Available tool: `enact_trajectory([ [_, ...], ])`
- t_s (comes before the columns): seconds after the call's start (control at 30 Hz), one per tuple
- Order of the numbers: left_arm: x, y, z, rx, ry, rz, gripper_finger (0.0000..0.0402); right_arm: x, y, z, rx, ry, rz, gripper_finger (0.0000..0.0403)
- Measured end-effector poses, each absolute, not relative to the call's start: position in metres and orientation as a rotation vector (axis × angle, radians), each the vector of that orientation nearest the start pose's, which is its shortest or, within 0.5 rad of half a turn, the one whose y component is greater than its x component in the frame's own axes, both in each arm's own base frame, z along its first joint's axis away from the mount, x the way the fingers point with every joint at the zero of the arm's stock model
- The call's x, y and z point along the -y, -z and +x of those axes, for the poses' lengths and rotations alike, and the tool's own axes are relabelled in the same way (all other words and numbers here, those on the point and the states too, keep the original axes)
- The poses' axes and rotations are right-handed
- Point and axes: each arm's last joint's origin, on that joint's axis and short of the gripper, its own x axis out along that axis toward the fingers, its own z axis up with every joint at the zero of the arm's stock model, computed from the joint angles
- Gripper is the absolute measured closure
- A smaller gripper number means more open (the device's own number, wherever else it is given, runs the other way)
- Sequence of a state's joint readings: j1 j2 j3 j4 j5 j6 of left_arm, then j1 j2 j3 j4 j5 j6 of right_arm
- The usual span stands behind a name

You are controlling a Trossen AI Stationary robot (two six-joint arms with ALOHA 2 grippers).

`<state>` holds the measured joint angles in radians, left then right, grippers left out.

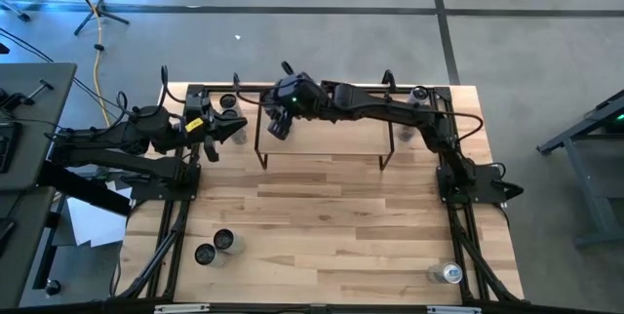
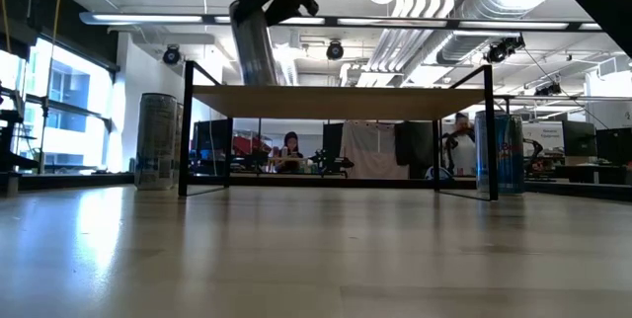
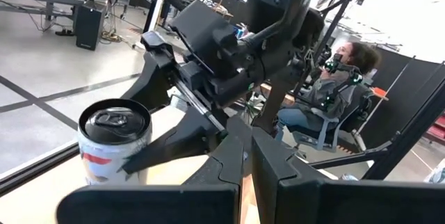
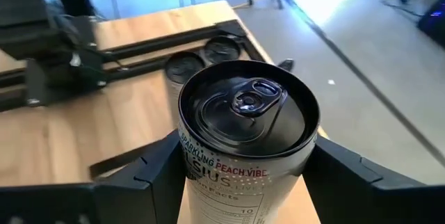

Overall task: Place canned beverage on shelf
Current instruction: Put the right white pink soda can on the shelf

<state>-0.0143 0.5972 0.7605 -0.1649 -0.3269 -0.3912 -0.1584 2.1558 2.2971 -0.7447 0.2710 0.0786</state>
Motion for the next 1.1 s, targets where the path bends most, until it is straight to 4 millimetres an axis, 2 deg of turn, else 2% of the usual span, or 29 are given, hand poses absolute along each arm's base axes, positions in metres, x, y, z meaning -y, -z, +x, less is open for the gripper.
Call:
enact_trajectory([
  [0.17,-0.008,-0.351,0.129,0.060,-0.310,-0.387,0.0399,0.092,-0.363,0.465,-0.563,0.400,0.032,0.0176],
  [0.33,-0.008,-0.351,0.129,0.060,-0.317,-0.387,0.0399,0.107,-0.368,0.423,-0.421,0.370,0.086,0.0176],
  [0.4,-0.008,-0.351,0.129,0.061,-0.320,-0.387,0.0399,0.113,-0.368,0.401,-0.310,0.289,0.133,0.0176],
  [0.47,-0.008,-0.351,0.129,0.061,-0.330,-0.386,0.0399,0.112,-0.366,0.386,-0.197,0.209,0.173,0.0176],
  [0.57,-0.008,-0.351,0.129,0.064,-0.336,-0.386,0.0399,0.105,-0.356,0.372,-0.149,0.141,0.138,0.0176],
  [0.73,-0.008,-0.351,0.129,0.069,-0.337,-0.388,0.0399,0.102,-0.340,0.376,-0.183,-0.046,0.063,0.0176],
  [0.97,-0.008,-0.351,0.129,0.076,-0.336,-0.409,0.0399,0.106,-0.342,0.392,-0.193,-0.198,0.015,0.0176],
  [1.1,-0.008,-0.351,0.129,0.078,-0.332,-0.435,0.0399,0.111,-0.349,0.402,-0.201,-0.223,-0.079,0.0176],
])
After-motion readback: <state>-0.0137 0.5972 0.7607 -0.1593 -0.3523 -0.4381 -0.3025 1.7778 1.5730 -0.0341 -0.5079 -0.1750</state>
